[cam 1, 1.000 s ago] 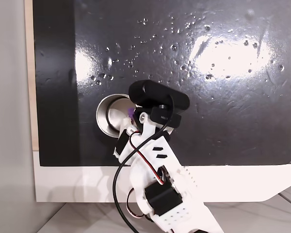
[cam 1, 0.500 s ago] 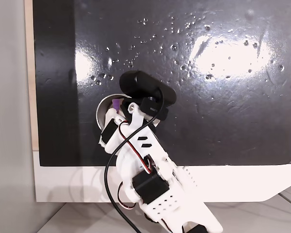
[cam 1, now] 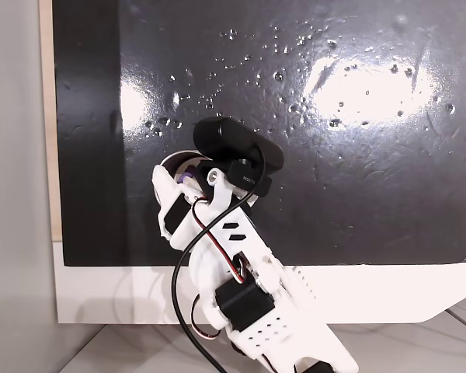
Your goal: Grasp a pengrip and put it in the cup.
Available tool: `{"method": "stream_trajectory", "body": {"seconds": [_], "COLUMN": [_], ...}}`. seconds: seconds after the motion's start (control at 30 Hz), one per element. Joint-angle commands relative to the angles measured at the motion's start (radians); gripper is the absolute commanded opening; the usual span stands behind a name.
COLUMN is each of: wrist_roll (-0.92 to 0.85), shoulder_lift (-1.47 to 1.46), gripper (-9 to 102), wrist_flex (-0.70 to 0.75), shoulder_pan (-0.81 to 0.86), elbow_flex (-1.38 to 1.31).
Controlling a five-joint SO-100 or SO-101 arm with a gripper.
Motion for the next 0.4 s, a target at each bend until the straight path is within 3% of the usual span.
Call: {"method": "stream_trajectory", "body": {"seconds": [0.0, 0.37], "wrist_roll": [-0.014, -0.031], "shoulder_lift": [0.026, 0.028], "gripper": [21, 20], "wrist_flex": [0.014, 0.014], "shoulder_pan": [-0.005, -0.005], "elbow_flex": [-0.008, -0.003]}}
